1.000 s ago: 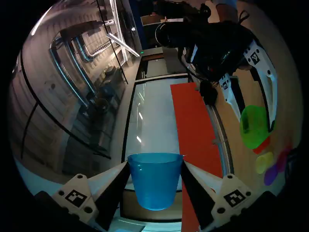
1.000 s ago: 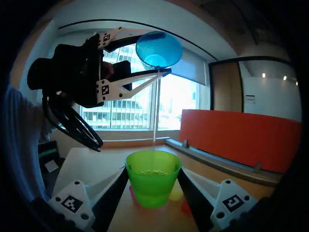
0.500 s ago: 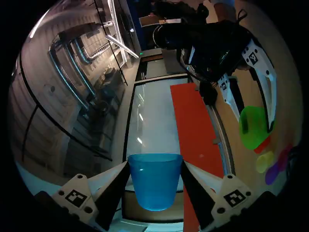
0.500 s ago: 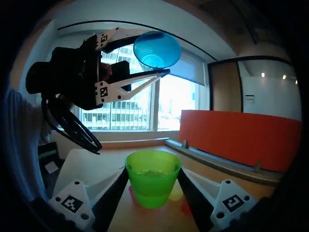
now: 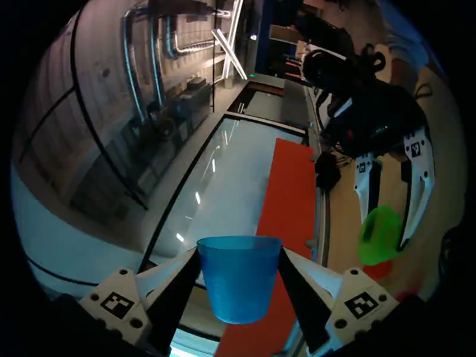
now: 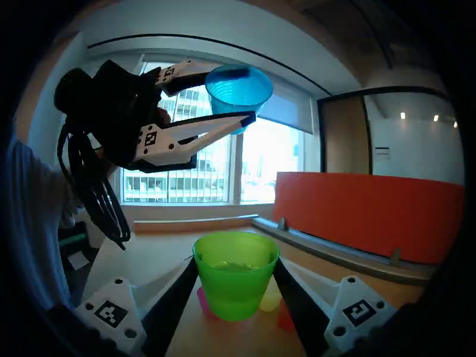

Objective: Pour water

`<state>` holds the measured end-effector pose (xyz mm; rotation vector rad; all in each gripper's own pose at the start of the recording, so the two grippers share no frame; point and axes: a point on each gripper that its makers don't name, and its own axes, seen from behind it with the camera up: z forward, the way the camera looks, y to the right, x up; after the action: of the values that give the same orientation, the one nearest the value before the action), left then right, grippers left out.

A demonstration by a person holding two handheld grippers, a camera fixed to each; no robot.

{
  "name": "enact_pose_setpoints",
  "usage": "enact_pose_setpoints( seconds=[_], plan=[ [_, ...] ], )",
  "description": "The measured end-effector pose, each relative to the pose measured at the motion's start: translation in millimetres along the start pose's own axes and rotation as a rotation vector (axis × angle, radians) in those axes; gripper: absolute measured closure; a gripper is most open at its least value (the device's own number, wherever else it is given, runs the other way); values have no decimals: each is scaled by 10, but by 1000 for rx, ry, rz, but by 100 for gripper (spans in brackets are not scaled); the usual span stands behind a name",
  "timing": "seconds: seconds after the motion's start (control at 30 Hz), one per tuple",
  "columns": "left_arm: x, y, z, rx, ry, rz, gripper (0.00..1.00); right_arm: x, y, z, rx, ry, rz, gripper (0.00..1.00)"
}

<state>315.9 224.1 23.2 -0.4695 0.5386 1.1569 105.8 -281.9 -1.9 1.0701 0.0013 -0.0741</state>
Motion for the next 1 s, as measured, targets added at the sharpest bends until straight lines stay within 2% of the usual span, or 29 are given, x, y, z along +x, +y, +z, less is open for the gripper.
enact_pose_setpoints(
  seconds=[0.13,0.4,0.67,0.8,1.0],
  plan=[
    [-97,32,-1,-8,-16,-136,13,23,0,-16,-3,4,1,11],
    [-246,124,-44,-30,-50,-374,13,41,6,-52,-10,6,0,11],
    [-396,226,-30,-80,-102,-626,13,80,42,-92,-18,17,6,11],
    [-440,262,-32,-109,-122,-713,13,81,60,-113,-21,19,7,11],
    [-485,345,-36,-142,-147,-784,13,67,77,-147,-22,21,12,11]
  ],
)
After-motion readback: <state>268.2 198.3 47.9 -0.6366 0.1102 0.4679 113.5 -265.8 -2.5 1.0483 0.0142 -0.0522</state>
